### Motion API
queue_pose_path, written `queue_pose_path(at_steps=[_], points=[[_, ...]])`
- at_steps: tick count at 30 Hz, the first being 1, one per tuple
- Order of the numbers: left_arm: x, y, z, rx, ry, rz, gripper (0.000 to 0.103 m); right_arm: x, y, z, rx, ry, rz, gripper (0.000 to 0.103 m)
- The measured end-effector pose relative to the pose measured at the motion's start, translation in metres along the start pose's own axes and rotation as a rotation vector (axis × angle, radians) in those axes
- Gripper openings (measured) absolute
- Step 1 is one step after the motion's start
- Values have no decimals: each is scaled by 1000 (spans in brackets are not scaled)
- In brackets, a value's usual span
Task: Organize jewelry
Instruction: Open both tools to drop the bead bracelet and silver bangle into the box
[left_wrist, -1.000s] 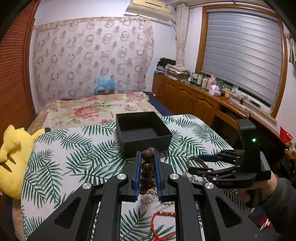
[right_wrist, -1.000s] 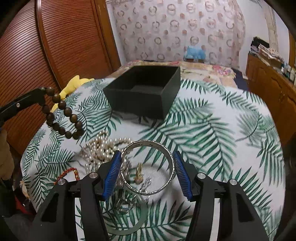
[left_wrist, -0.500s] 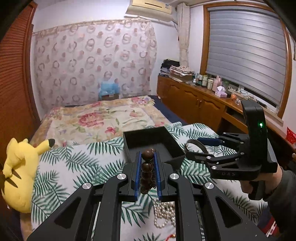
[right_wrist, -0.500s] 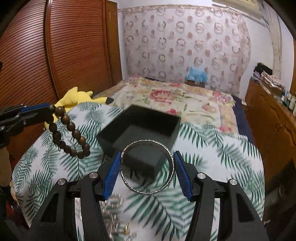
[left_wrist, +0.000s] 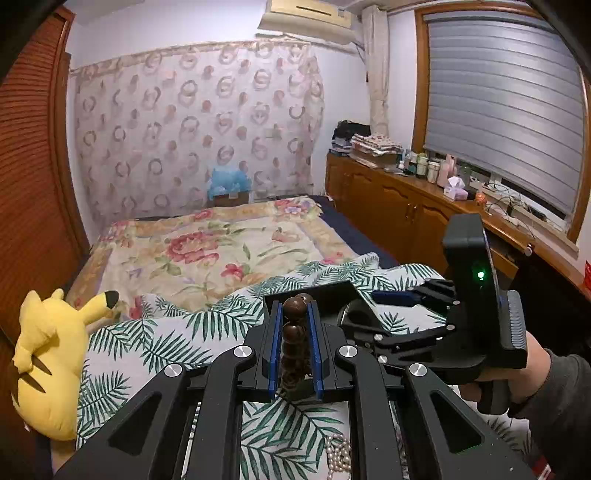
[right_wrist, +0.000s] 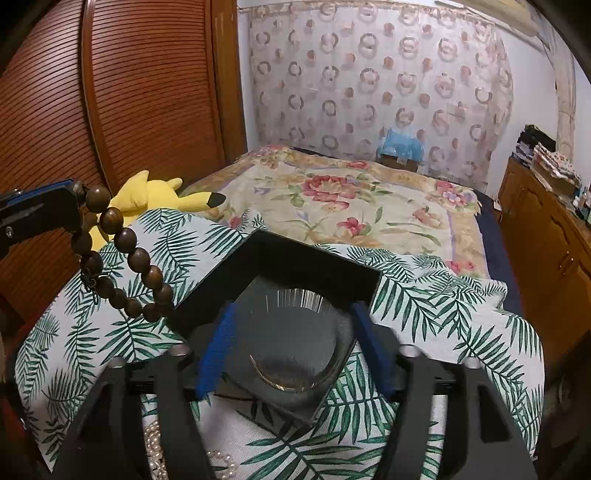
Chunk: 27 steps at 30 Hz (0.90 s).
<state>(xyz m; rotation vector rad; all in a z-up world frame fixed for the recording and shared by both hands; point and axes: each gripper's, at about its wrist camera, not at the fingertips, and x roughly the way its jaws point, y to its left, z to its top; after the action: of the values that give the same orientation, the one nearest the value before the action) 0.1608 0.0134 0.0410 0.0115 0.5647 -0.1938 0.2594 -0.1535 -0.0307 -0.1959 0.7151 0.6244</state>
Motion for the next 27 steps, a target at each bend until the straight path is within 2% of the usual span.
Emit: queue_pose_path(at_steps=[4, 12, 19, 20, 22, 24, 27], points=[[7, 0, 1, 5, 11, 8, 12, -8, -10, -3, 50, -16, 26, 71], [24, -13, 8, 19, 14, 8, 12, -26, -21, -24, 60, -25, 4, 71], [54, -21, 11, 22, 55, 6, 13, -40, -24, -45, 63, -30, -6, 71], [56, -21, 12, 20, 60, 9, 16, -42, -23, -46, 61, -30, -9, 71], [57, -22, 8, 18, 64, 12, 28, -49, -22, -53, 59, -39, -12, 71], [56, -24, 7, 27, 68, 14, 31, -57, -21, -61, 64, -47, -7, 71], [48, -28, -6, 45, 65, 25, 42, -69, -16, -73, 65, -52, -2, 71]])
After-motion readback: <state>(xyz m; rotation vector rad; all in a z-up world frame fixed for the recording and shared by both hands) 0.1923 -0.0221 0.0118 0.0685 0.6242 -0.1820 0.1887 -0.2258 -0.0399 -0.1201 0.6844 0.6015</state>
